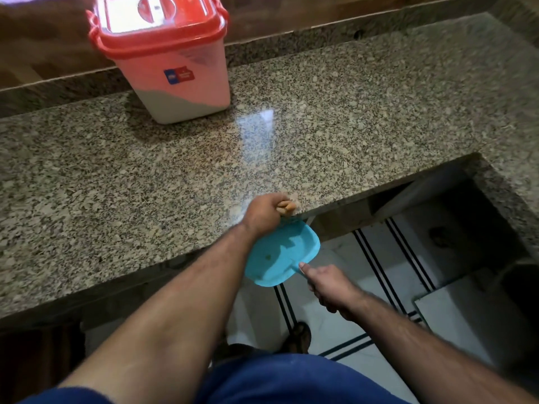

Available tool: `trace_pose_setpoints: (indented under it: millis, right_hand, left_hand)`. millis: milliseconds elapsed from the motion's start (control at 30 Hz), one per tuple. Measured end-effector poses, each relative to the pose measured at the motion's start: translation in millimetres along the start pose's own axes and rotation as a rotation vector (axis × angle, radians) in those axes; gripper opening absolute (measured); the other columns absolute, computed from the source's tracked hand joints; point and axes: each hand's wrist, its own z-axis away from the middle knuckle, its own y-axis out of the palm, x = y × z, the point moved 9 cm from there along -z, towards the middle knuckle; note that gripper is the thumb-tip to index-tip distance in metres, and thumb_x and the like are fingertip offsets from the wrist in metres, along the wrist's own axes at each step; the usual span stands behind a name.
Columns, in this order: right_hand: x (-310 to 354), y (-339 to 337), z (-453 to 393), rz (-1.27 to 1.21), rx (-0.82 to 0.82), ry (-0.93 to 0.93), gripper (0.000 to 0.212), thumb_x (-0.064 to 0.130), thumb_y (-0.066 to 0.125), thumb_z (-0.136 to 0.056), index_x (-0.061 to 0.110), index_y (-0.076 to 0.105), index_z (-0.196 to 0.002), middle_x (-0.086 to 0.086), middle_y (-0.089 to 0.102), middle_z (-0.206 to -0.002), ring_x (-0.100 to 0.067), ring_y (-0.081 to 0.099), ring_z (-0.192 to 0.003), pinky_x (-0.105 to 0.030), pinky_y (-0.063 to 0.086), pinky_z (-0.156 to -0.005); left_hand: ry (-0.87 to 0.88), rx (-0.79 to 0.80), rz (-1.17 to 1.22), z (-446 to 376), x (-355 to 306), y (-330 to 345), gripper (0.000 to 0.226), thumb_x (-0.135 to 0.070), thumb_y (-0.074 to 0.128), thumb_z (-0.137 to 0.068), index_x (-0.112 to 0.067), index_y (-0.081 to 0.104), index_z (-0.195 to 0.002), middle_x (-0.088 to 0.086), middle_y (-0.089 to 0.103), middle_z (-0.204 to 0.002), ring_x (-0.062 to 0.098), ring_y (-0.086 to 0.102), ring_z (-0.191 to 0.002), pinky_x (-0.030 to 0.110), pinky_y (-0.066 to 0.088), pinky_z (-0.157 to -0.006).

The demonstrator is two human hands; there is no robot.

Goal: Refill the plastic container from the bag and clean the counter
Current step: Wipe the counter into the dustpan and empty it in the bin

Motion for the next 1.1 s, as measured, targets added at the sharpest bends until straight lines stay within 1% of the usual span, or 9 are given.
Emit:
trace_pose_setpoints:
  millis: [200,300,367,433,600,700,867,1000,1100]
  right_hand:
    - [-4,30,0,-0.013,0.012,-0.026,0.051,0.065,0.059,-0.1,0.018,0.065,-0.081,0.003,0.047,-0.059,-0.012,0.035,-0.042,-0.025,0.026,-0.042]
    - [0,42,-1,0.037,-0.013,-0.05,0.054,0.069,0.056,-0.099,0.019,0.066,-0.08,0.0,0.049,-0.062,-0.013,0.038,-0.043,-0.027,0.029,-0.042]
    - [2,47,-2,0.054,-0.027,-0.048,0.056,0.072,0.056,-0.096,0.019,0.066,-0.079,0.001,0.051,-0.063,-0.013,0.041,-0.044,-0.027,0.031,-0.042]
    - [4,48,-1,0.07,-0.032,-0.05,0.059,0.074,0.055,-0.095,0.018,0.067,-0.079,0.001,0.052,-0.063,-0.015,0.042,-0.045,-0.028,0.033,-0.043]
    - [1,38,6,0.036,-0.013,-0.052,0.054,0.066,0.058,-0.1,0.016,0.067,-0.082,0.002,0.05,-0.059,-0.012,0.039,-0.042,-0.025,0.031,-0.041]
    - [-4,35,7,0.008,-0.006,-0.051,0.054,0.067,0.059,-0.099,0.017,0.065,-0.081,0.003,0.048,-0.059,-0.012,0.037,-0.043,-0.025,0.029,-0.042]
    - [-6,32,10,0.007,-0.014,-0.067,0.055,0.068,0.059,-0.098,0.016,0.064,-0.079,0.0,0.049,-0.059,-0.014,0.038,-0.041,-0.024,0.029,-0.042]
    - [-5,20,10,0.037,0.005,-0.098,0.054,0.066,0.059,-0.098,0.017,0.064,-0.079,-0.001,0.049,-0.063,-0.014,0.038,-0.043,-0.025,0.029,-0.041]
    - [-8,15,8,0.043,0.028,-0.115,0.053,0.066,0.059,-0.098,0.017,0.065,-0.08,-0.002,0.05,-0.066,-0.014,0.039,-0.044,-0.025,0.03,-0.041]
  left_hand:
    - [-0.187,-0.31,0.257,38,56,-112,0.006,0.003,0.07,-0.1,0.0,0.073,-0.104,0.011,0.074,-0.098,-0.002,0.075,-0.066,0.012,0.054,-0.05]
    - [-0.188,-0.427,0.195,52,68,-98,0.02,-0.004,0.061,-0.104,-0.015,0.073,-0.094,0.01,0.074,-0.106,0.008,0.074,-0.067,0.024,0.06,-0.051]
    - [-0.138,-0.361,0.171,52,65,-57,0.031,-0.005,0.057,-0.103,-0.024,0.073,-0.084,0.003,0.075,-0.097,0.014,0.071,-0.076,0.038,0.062,-0.059]
    - [-0.106,-0.235,0.198,39,54,-27,0.026,-0.001,0.061,-0.101,-0.015,0.076,-0.087,-0.001,0.074,-0.088,0.009,0.069,-0.079,0.025,0.056,-0.061]
    - [-0.231,-0.15,0.698,-5,37,-58,0.01,-0.004,0.067,-0.102,0.002,0.073,-0.107,0.019,0.079,-0.108,0.029,0.082,-0.097,0.042,0.068,-0.077]
    - [-0.122,-0.293,0.49,-10,24,-67,0.011,-0.004,0.068,-0.1,-0.012,0.076,-0.103,0.009,0.077,-0.109,0.02,0.077,-0.101,0.03,0.066,-0.076]
    - [-0.076,-0.011,0.202,5,18,20,0.025,-0.004,0.056,-0.1,-0.015,0.078,-0.102,-0.001,0.079,-0.108,0.02,0.074,-0.103,0.037,0.061,-0.089]
    - [-0.118,-0.095,0.371,1,8,-12,0.009,0.003,0.064,-0.096,0.001,0.07,-0.103,0.018,0.076,-0.106,0.03,0.078,-0.1,0.044,0.069,-0.079]
    - [-0.065,-0.233,0.387,-2,-3,-29,0.022,0.003,0.063,-0.1,-0.014,0.076,-0.104,0.011,0.075,-0.11,0.023,0.077,-0.104,0.04,0.067,-0.089]
